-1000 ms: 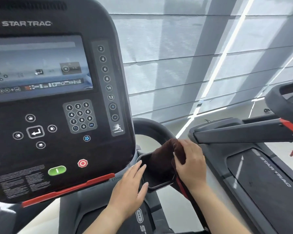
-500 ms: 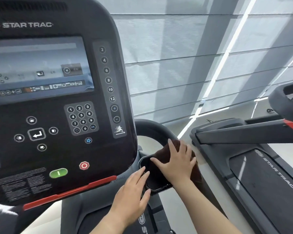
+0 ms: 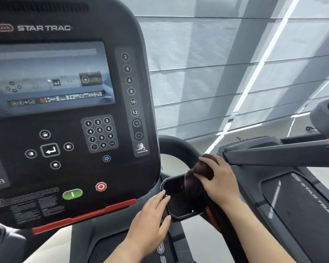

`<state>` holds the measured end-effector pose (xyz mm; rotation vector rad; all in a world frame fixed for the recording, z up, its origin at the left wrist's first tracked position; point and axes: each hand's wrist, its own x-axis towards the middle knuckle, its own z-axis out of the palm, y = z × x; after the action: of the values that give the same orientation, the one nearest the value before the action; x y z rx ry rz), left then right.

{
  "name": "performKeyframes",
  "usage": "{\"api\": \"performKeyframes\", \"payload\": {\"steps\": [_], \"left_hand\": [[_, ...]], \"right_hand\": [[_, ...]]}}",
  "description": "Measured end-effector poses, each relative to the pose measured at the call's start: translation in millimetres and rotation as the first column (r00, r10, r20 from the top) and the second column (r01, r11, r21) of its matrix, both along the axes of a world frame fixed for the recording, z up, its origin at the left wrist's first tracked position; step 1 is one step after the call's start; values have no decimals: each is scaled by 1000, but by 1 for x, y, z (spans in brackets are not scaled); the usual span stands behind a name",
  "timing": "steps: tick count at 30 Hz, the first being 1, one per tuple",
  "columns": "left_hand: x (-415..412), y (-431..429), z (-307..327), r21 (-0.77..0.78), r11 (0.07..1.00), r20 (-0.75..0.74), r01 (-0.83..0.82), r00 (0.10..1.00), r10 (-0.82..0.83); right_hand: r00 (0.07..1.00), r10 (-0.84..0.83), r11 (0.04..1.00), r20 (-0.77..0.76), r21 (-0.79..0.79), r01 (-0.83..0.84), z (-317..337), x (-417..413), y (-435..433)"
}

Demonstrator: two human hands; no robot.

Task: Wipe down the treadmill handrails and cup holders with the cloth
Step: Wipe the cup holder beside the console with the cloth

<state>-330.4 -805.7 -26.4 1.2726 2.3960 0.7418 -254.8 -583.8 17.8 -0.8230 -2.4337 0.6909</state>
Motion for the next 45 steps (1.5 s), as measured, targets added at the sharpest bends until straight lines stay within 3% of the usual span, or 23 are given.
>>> {"api": "performKeyframes", "payload": {"steps": [4, 7, 13, 18, 24, 28, 31, 35, 39, 45], "left_hand": [[1, 3, -2, -7, 1000, -1, 9, 1000, -9], [1, 3, -2, -13, 1000, 3, 18, 1000, -18], [1, 3, -2, -16, 1000, -4, 22, 1000, -22], [2, 4, -1, -22, 999, -1, 27, 1000, -27], [2, 2, 0, -21, 999, -5, 26, 1000, -27], [0, 0, 5, -1, 1000, -20, 9, 1000, -9], [-1, -6, 13, 31, 999, -49, -30, 998, 32], [-6, -31, 21, 38, 996, -108, -75, 991, 78], [-13, -58, 22, 21, 984, -169, -178, 969, 179], [-10, -62, 14, -38, 978, -202, -204, 960, 192]], "right_hand": [[967, 108, 994, 230, 11, -113, 7, 4, 9], [959, 144, 987, 246, -101, -123, -7, 8, 7], [923, -191, 981, 334, 50, 185, -23, 4, -7], [883, -258, 964, 393, 170, 206, -32, -10, -20], [940, -100, 986, 326, 160, 50, -36, 13, -31], [993, -11, 999, 119, 46, 6, -27, 13, -34], [991, 134, 991, 15, -31, -134, -16, -6, -39], [936, 338, 938, 100, -112, -327, -19, -31, -58], [955, 287, 954, 78, -112, -278, -28, -33, -75], [910, 386, 922, 154, -108, -372, -32, -16, -88]]}}
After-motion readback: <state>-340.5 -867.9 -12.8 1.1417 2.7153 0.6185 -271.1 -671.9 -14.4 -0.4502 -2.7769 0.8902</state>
